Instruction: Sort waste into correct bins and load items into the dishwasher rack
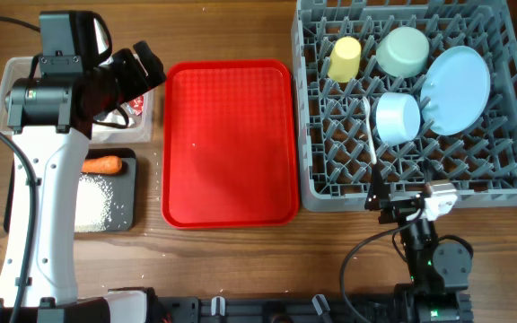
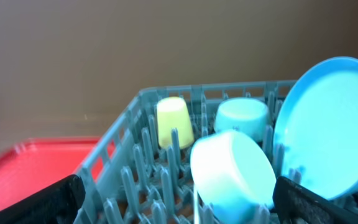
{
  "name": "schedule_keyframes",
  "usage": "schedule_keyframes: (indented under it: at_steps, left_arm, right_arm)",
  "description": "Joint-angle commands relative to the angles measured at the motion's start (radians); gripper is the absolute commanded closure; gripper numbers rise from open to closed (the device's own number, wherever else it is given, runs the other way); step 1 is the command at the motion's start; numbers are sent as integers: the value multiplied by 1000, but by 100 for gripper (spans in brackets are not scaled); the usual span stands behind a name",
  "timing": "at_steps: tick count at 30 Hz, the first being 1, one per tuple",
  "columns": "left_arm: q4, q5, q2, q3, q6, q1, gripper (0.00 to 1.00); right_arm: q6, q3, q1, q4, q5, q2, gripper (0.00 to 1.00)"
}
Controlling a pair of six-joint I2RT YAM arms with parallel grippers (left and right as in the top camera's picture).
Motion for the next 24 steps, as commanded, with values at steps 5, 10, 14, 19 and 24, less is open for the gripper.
schedule_keyframes:
  at_steps: [5,10,14,19,24]
  left_arm:
    - [2,-13,0,3,16,5,0]
    - [2,-13,0,3,16,5,0]
    - [2,-13,0,3,16,5,0]
    - [2,-13,0,3,16,5,0]
    - [2,-13,0,3,16,5,0]
  right_arm:
    - [-92,-2,6,1,-8,-14,0]
    - [-92,-2,6,-2,-8,-14,0]
    - [-92,-2,6,-2,-8,-13,0]
    - [-92,-2,6,-2,-8,-13,0]
    - [-92,-2,6,-2,-8,-13,0]
